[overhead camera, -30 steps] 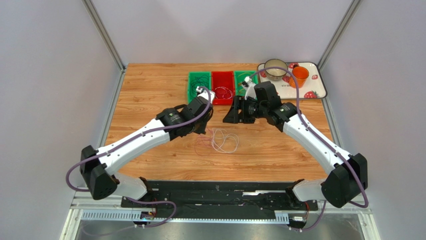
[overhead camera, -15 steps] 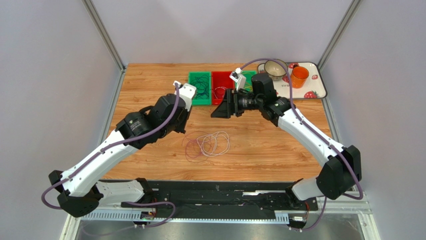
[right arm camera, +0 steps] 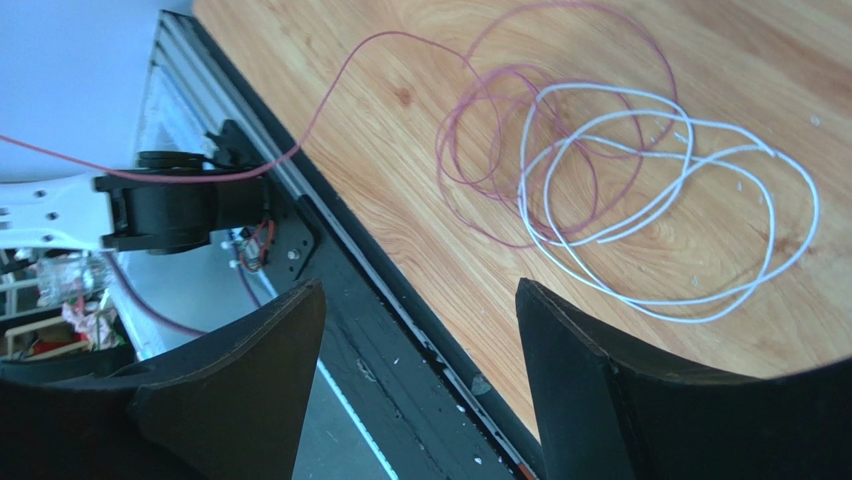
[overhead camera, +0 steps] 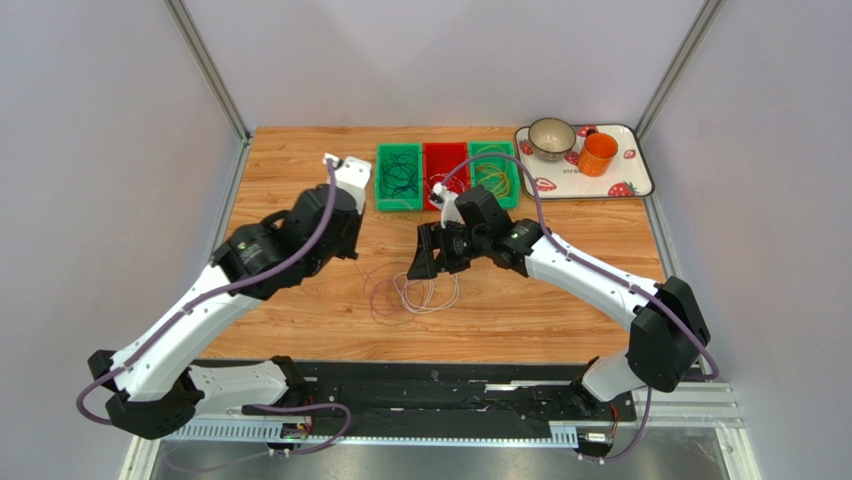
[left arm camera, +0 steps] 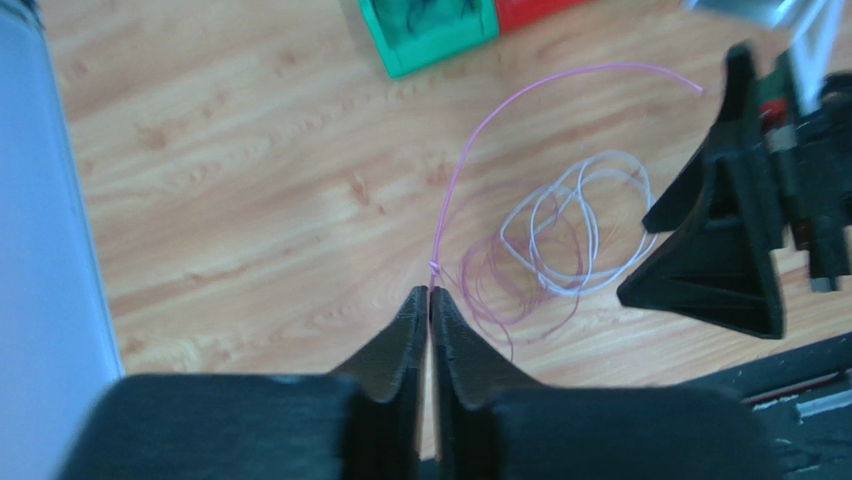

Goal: Untangle the cables
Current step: Untie the cable.

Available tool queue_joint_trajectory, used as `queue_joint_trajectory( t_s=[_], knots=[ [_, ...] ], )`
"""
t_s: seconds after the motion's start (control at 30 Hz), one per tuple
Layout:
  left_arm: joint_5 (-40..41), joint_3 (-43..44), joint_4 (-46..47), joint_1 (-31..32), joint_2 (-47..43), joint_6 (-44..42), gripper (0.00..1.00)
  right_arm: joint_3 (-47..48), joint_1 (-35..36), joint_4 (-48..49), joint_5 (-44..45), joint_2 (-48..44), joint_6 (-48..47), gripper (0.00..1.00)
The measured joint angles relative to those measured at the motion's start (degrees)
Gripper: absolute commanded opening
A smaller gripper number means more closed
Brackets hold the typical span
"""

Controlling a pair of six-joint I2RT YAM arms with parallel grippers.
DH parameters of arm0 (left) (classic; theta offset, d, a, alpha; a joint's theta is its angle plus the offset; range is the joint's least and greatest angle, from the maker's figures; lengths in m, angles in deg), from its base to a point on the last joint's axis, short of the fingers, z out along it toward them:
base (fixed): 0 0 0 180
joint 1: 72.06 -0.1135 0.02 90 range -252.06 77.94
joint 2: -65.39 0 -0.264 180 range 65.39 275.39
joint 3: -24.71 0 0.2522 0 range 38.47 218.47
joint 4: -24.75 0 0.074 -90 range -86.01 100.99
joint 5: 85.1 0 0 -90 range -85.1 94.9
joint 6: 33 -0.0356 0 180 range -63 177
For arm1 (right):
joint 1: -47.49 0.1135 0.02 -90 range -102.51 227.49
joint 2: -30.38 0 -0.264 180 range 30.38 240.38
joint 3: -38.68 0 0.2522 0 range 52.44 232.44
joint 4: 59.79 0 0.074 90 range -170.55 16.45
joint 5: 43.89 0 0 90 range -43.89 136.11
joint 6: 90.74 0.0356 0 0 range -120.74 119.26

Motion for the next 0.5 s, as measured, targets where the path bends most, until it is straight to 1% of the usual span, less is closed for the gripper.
queue_joint_trajectory(
  t_s=[0.1,0.13,0.2,0.27,0.5],
  knots=[
    [-1.3,-8.5,0.4,-0.1,1.1,4.5,0.66,-2.0,0.6,-0.3,3.9,0.5,1.7,0.66],
    [-2.0,-10.7,0.7,-0.1,1.9,5.4,0.68,-2.6,0.5,-0.3,5.0,1.2,2.5,0.63],
    [-3.2,-15.9,1.0,-0.1,3.8,8.6,0.7,-3.5,0.4,0.0,6.2,3.1,4.5,0.61],
    [-4.2,-18.9,1.0,-0.1,4.4,10.7,0.71,-4.4,0.4,1.2,6.2,5.4,6.4,0.58],
    [-7.0,-20.2,3.2,-0.1,2.2,15.4,0.7,-5.2,0.4,6.8,3.6,14.0,11.8,0.56]
  ],
)
